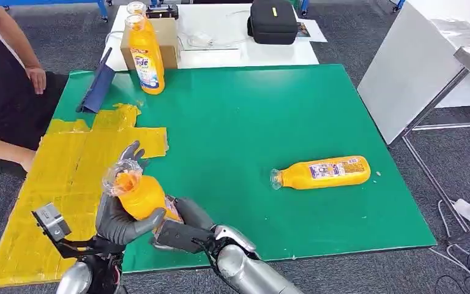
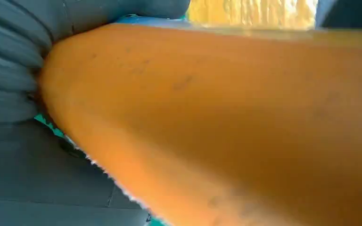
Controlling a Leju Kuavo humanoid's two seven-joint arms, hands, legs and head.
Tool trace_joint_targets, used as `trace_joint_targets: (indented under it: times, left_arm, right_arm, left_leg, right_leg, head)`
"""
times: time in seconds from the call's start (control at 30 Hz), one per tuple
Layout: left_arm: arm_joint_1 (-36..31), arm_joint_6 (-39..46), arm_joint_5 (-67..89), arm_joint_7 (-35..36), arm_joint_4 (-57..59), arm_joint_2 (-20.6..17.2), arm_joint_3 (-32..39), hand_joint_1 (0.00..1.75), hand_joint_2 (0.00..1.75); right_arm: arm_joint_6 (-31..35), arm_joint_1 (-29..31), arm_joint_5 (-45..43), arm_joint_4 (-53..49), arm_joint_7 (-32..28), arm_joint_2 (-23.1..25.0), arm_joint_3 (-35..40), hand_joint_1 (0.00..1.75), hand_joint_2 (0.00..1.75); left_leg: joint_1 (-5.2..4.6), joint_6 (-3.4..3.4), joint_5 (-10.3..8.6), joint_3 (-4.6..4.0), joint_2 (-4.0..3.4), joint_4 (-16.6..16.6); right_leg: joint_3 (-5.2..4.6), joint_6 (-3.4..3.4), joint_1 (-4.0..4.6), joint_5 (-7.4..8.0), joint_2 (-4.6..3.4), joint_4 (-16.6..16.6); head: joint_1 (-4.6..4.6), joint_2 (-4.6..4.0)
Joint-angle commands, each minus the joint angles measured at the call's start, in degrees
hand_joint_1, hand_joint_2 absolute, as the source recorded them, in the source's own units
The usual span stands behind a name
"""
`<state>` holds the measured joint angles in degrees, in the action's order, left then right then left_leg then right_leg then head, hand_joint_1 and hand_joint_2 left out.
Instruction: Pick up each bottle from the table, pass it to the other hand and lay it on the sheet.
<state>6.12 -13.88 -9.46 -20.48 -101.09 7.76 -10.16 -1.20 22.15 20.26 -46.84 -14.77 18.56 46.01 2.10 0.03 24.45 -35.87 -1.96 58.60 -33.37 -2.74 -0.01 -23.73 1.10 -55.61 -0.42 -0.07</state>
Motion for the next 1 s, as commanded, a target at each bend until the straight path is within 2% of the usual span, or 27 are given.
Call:
trace_joint_targets:
  times: [0.03,0.17,0.2,0.47,0.57,0.77,0.9,0.93,0.97,1.0]
  left_arm:
    - [-3.44,-0.57,-0.91,0.49,2.79,-0.58,-3.42,0.00,1.75]
    - [-3.41,-0.80,-1.09,0.52,3.26,-0.75,-2.84,0.00,1.75]
    - [-3.45,-0.86,-1.01,0.73,3.43,-0.73,-2.80,1.75,1.75]
    - [-2.77,-4.10,1.30,-0.84,3.19,-2.03,-3.70,1.75,1.75]
    - [-2.44,-4.96,1.68,-1.03,3.24,-2.18,-3.62,1.75,1.75]
    - [-2.10,-5.72,1.64,-1.04,3.34,-2.20,-3.25,1.75,1.75]
    - [-1.16,-6.03,2.45,-1.52,2.50,-2.30,-2.86,1.75,1.75]
    - [-0.83,-5.35,3.79,-2.05,1.95,-2.40,-2.69,1.75,1.75]
    - [-0.52,-4.78,4.92,-2.45,1.29,-2.52,-2.46,1.75,1.75]
    - [-0.18,-4.07,6.53,-2.73,0.61,-2.56,-2.18,1.75,1.75]
  right_arm:
    - [-1.41,1.16,1.62,9.20,0.10,1.06,7.70,1.75,1.75]
    - [-1.22,1.07,2.45,9.20,-0.22,1.27,8.86,1.75,1.75]
    - [-1.17,1.11,2.48,9.10,-0.22,1.26,8.96,1.75,1.75]
    - [0.81,1.25,2.09,3.92,0.45,-0.05,6.26,1.75,1.75]
    - [0.99,1.68,1.99,1.42,0.69,-1.10,4.68,1.75,1.75]
    - [1.08,1.69,1.89,-0.96,0.82,-1.88,2.96,1.75,1.75]
    - [3.92,1.61,2.91,-4.76,1.44,-3.08,0.17,1.75,1.75]
    - [5.23,1.52,3.60,-6.34,1.94,-3.57,-0.79,0.59,1.75]
    - [6.21,1.65,4.39,-8.10,2.38,-4.36,-1.70,0.00,1.75]
    - [8.28,1.83,6.79,-11.19,4.08,-5.80,-3.29,0.00,1.75]
  left_leg:
    - [-0.05,0.09,0.00,0.17,0.27,-0.08]
    - [-0.14,0.14,0.03,0.35,0.36,-0.16]
    - [-0.04,0.08,0.00,0.18,0.28,-0.09]
    - [-0.17,0.16,0.04,0.31,0.42,-0.12]
    - [-0.05,0.08,-0.02,0.06,0.24,-0.05]
    - [-0.11,0.12,0.00,0.15,0.27,-0.07]
    - [-0.06,0.09,0.00,0.09,0.20,-0.05]
    - [-0.13,0.12,0.02,0.16,0.27,-0.07]
    - [-0.17,0.16,0.03,0.22,0.32,-0.07]
    - [-0.09,0.11,0.01,0.08,0.21,-0.03]
  right_leg:
    - [0.20,0.04,-0.06,-0.08,0.11,0.03]
    - [0.34,0.06,-0.15,-0.16,0.12,0.02]
    - [0.20,0.04,-0.05,-0.09,0.13,0.04]
    - [0.28,0.07,-0.18,-0.20,0.16,-0.06]
    - [0.06,0.03,-0.05,-0.06,0.11,0.01]
    - [0.14,0.03,-0.12,-0.09,0.09,-0.02]
    - [0.09,0.03,-0.06,-0.06,0.06,-0.01]
    - [0.15,0.03,-0.13,-0.11,0.07,-0.04]
    - [0.19,0.04,-0.18,-0.15,0.08,-0.07]
    - [0.08,0.02,-0.09,-0.07,0.05,-0.04]
  head:
    - [0.02,0.00]
    - [0.02,0.00]
    - [0.02,0.00]
    - [0.02,0.00]
    - [0.02,0.00]
    - [0.04,0.00]
    - [0.02,0.00]
    - [0.02,0.00]
    - [0.02,0.00]
    - [0.02,0.00]
